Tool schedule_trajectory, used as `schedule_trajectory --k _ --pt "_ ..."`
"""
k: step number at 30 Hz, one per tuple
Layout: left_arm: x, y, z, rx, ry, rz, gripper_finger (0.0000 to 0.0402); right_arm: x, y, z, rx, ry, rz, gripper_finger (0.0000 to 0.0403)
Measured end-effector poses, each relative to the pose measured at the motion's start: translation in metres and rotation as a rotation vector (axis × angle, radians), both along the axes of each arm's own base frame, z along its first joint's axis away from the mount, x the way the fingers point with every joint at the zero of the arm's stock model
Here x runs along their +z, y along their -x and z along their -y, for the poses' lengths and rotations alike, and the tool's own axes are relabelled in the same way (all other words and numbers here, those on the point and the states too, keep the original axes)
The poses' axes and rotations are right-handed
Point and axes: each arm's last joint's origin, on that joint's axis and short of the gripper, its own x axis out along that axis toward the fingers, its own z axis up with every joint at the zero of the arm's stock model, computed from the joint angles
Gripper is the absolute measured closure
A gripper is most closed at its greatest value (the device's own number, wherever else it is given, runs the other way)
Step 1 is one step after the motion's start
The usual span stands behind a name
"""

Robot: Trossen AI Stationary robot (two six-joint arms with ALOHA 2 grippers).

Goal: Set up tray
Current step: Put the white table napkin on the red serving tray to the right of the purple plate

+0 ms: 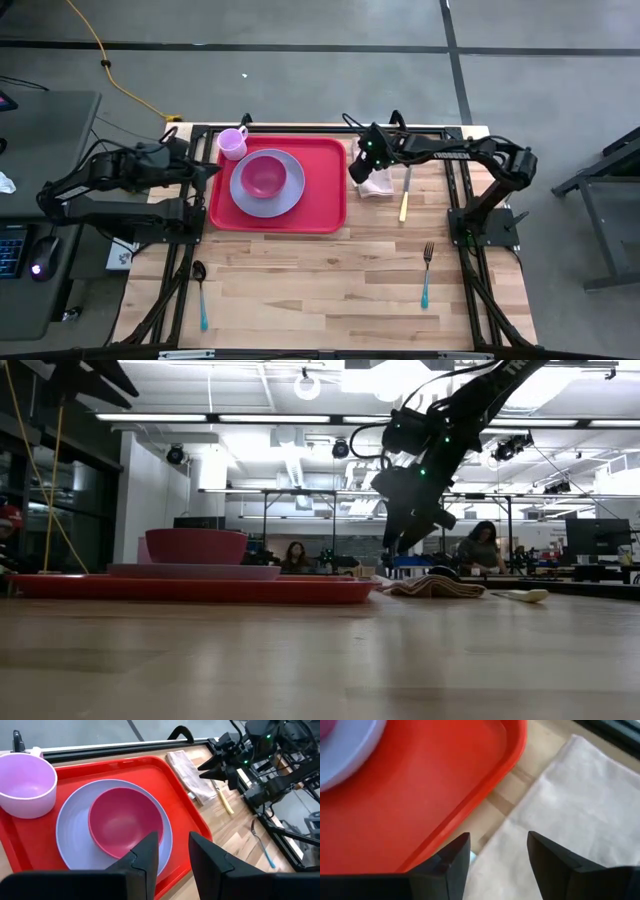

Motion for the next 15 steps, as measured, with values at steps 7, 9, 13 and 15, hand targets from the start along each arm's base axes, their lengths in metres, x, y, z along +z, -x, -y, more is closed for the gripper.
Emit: schedule_trajectory --k 7,9,13,15 --pt "0.000 0.004 0.001 -0.002 -0.003 0.011 0.0263 -0.006 0.014 0.004 -0.057 -0.004 -0.141 0.0226" --pt "0.000 0.005 0.001 -0.003 -0.001 0.004 0.0263 -0.007 0.017 0.006 -0.072 -0.005 -0.163 0.0226" --pt "-0.001 0.005 0.001 -0.004 0.001 -0.006 0.0263 -0.008 0.022 0.010 -0.096 -0.007 -0.184 0.0226" --pt "-0.001 0.005 0.001 -0.004 0.001 -0.008 0.0263 -0.008 0.023 0.012 -0.106 -0.009 -0.183 0.0226"
